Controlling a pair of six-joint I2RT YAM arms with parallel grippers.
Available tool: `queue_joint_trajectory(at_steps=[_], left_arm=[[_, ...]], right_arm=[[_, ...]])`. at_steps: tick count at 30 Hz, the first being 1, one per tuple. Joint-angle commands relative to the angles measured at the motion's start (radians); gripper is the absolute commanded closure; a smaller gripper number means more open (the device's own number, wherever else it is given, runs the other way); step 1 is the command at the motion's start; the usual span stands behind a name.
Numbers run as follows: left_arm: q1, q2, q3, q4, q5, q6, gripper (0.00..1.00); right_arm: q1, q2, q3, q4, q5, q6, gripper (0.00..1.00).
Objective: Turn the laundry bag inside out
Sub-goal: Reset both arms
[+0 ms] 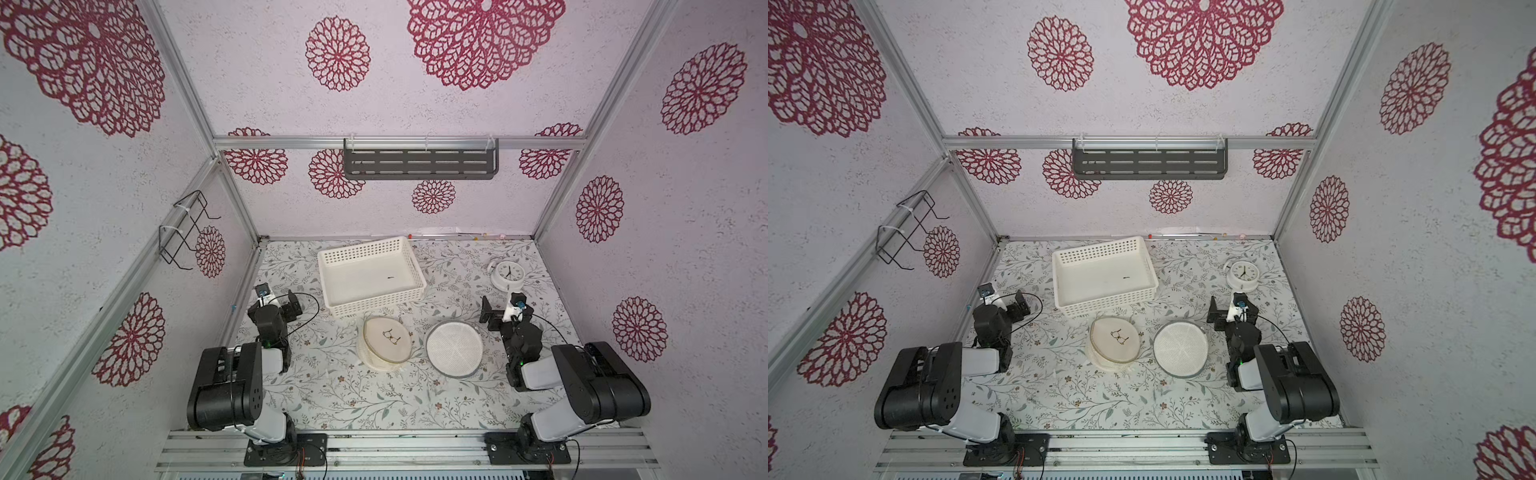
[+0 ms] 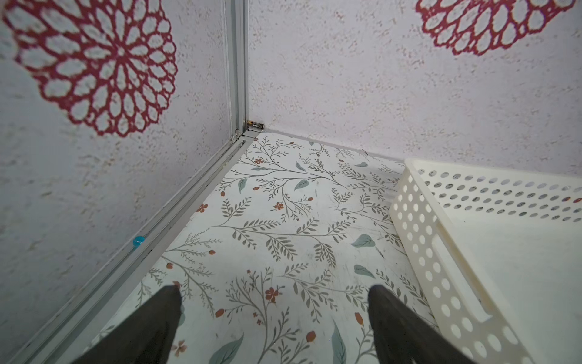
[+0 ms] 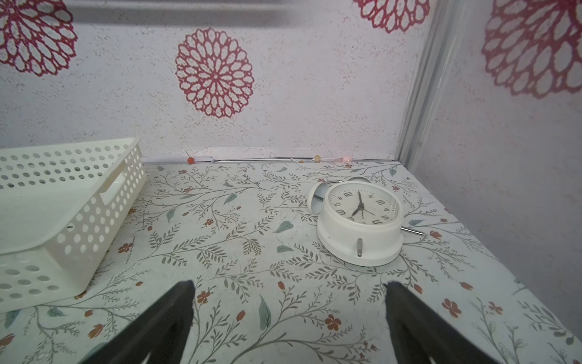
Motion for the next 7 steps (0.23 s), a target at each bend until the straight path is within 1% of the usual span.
queue_joint_trajectory(at_steps=[1,7], left_arm=[[-0.003,0.003,0.012,-0.001,-0.017,-0.001,0.02],[-0.019,0.003,0.026,-0.025,-0.020,0.025,0.02]], right_arm=[[-0.004,-0.005,0.028,0.015,0.006,0.005,0.01],[-0.003,-0.014,0.007,0.047,0.006,-0.001,0.01]])
